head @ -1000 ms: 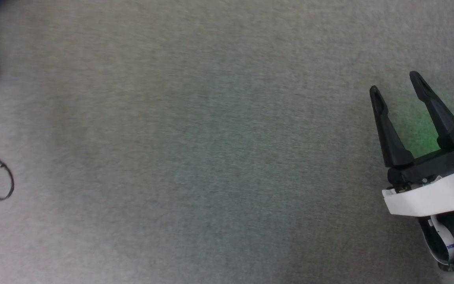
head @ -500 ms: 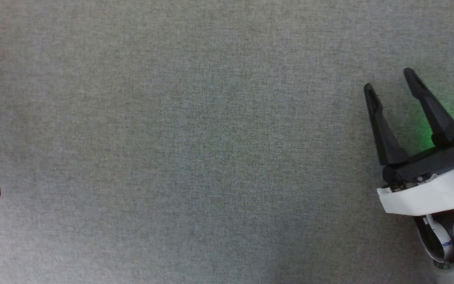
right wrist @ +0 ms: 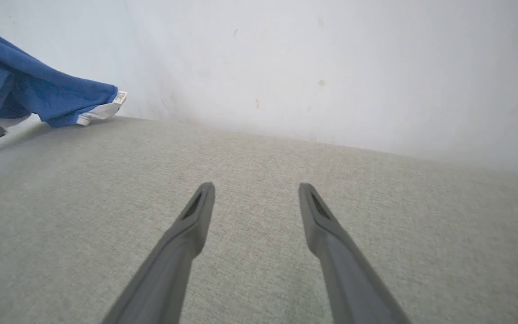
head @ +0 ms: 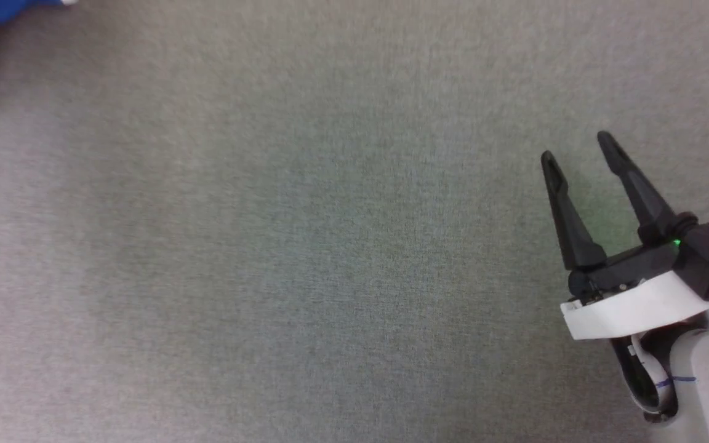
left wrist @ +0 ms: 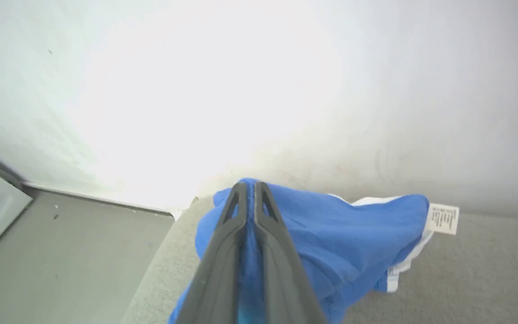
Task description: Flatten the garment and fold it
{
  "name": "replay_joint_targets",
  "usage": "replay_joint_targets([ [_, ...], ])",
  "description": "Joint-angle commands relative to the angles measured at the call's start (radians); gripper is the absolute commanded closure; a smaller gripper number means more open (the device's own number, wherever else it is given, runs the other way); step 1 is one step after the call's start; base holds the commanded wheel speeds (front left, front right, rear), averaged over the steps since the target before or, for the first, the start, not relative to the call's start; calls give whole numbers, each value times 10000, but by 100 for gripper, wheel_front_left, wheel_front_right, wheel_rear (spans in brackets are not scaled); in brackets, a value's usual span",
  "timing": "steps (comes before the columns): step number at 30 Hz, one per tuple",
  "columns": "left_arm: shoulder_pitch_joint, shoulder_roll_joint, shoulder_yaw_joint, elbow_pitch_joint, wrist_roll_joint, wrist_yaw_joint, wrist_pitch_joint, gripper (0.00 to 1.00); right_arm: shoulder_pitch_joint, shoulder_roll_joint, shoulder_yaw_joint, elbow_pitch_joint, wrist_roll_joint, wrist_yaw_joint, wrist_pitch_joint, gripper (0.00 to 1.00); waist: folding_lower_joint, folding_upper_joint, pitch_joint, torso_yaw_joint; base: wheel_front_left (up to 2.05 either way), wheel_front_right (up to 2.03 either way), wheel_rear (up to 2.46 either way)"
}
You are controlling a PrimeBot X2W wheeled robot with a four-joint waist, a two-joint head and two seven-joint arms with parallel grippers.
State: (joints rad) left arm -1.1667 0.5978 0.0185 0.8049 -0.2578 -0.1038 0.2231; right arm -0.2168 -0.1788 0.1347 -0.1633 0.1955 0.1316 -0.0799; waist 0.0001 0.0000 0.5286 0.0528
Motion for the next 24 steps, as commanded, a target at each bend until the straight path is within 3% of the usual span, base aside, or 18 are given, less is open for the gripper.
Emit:
replay_joint_targets([
  [1, -317, 14, -182, -150, 289, 120, -677, 100, 178, 160, -72, 114, 0, -9, -107, 0, -1, 0, -1366, 79, 0, 0, 0],
  [8, -657, -501, -917, -771, 960, 400, -2874, 100, 854, 756, -427, 507, -189, -9, -260, 0, -1, 0, -2938, -28, 0, 0, 0],
  [12, -383, -1023, -1224, -1291, 953, 380, -3455, 100, 1330, 1023, -646, 663, -278, -9, -287, 0, -1, 0, -3747, -206, 0, 0, 0],
  [24, 2324, -3574, -2400, -4178, 217, 538, -2713, 100, 2232, 1272, -1121, 418, -546, -9, 41, 0, -1, 0, -4847, -1176, 0, 0, 0],
])
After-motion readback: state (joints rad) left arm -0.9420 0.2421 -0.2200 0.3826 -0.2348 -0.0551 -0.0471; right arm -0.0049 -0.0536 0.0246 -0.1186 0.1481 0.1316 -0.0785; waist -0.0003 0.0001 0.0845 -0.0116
